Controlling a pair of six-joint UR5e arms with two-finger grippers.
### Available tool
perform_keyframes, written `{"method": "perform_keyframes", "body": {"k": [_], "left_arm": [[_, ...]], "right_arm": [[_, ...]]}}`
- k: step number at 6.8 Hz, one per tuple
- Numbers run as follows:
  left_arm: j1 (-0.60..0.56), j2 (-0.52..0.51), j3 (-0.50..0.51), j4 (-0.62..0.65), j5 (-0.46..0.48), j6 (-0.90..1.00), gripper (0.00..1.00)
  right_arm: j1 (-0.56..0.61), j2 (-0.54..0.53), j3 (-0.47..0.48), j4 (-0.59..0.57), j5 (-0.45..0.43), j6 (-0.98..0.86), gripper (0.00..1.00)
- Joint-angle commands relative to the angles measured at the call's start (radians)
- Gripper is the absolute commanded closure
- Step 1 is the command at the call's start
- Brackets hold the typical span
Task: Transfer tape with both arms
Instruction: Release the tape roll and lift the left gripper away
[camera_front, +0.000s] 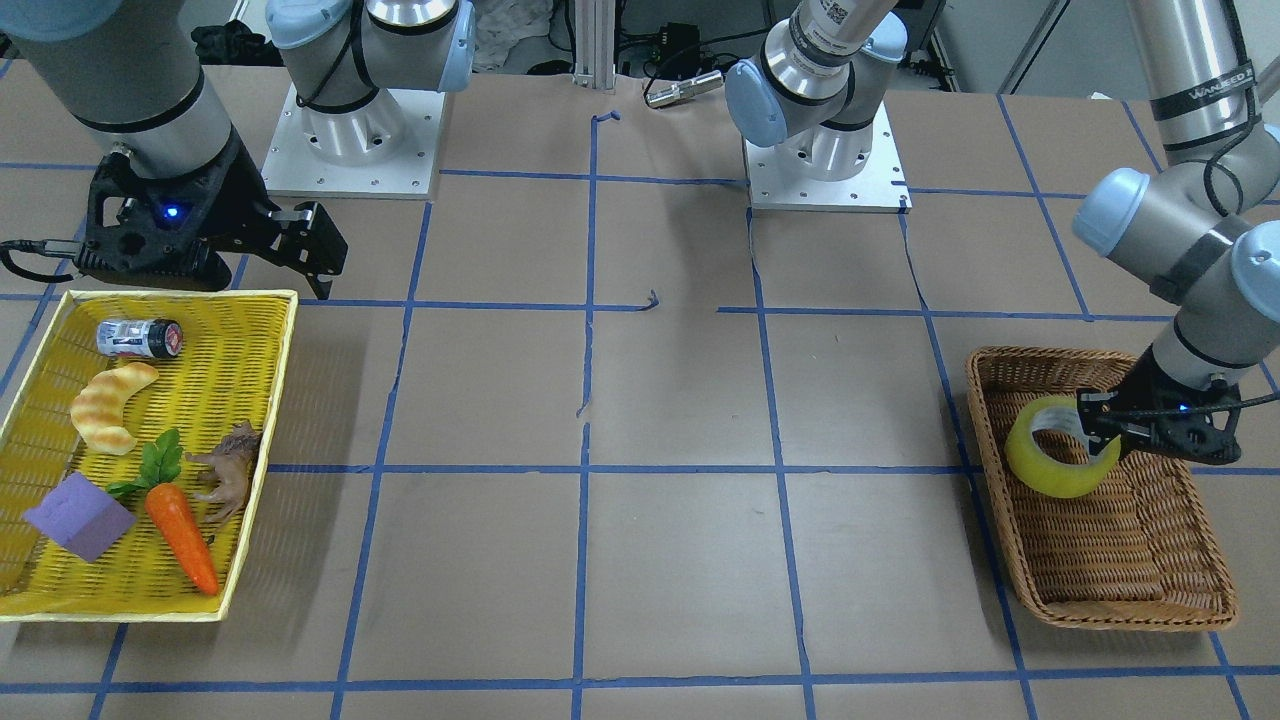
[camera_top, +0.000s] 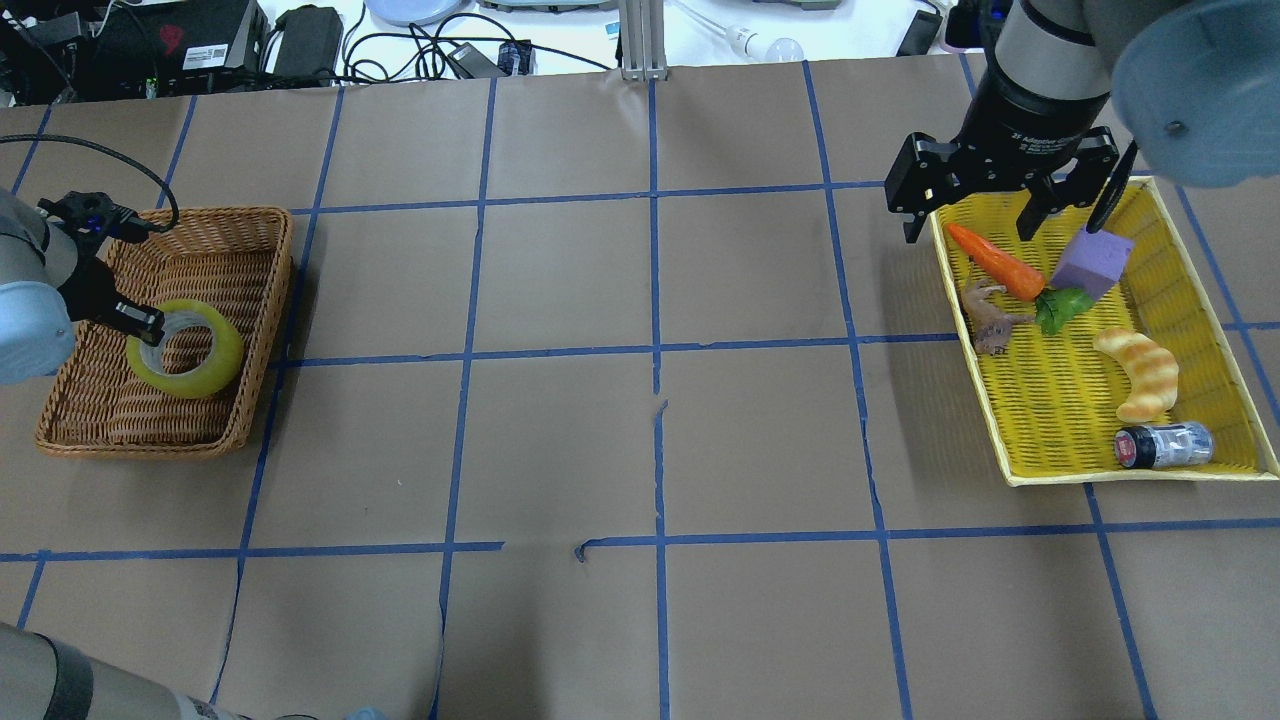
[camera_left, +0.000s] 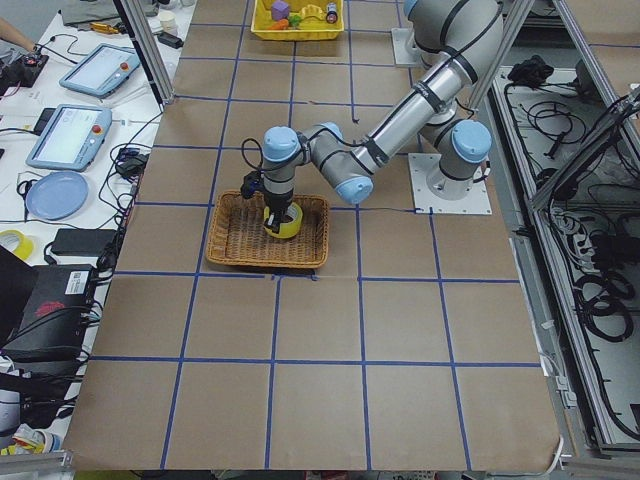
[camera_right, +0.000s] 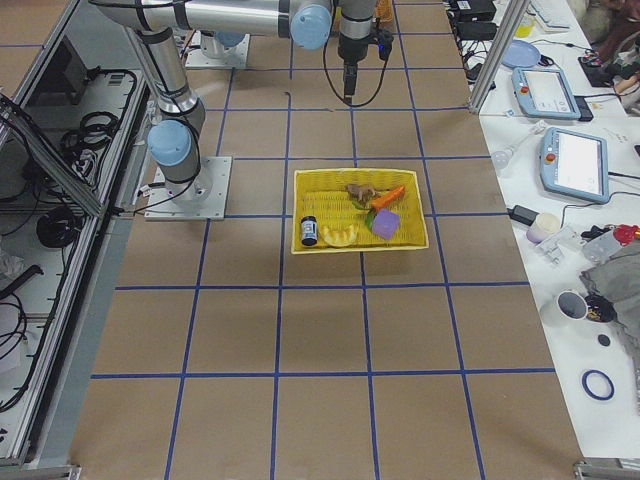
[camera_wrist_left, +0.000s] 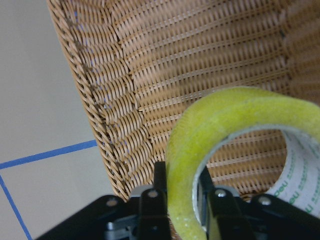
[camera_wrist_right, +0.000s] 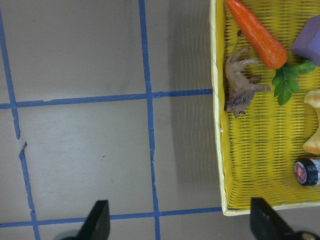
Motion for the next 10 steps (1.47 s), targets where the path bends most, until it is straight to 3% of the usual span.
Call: {"method": "perform_keyframes", "body": {"k": [1,3,4,8,10], "left_arm": [[0.000,0.022,-0.007,0.030,-0.004,0.007,0.00],[-0.023,0.068,0.043,0.023,0.077,0.008,0.00],[-0.052,0.098,0.054,0.007,0.055,-0.004,0.00],[-0.382,0.206,0.068,-0.224,0.024,-0.550,0.00],[-0.520,0.241,0.167,-0.449,0.024,-0.758,0.00]], "right_arm": [[0.002,0.000,0.000,0.002,0.015,-0.001,0.00],[0.008,0.000,0.000,0.008,0.016,-0.009,0.00],[0.008,-0.002,-0.002,0.008,0.017,-0.011,0.00],[0.009,-0.002,0.000,0.009,0.012,-0.012,0.00],[0.009,-0.002,0.002,0.009,0.000,-0.018,0.00]]}}
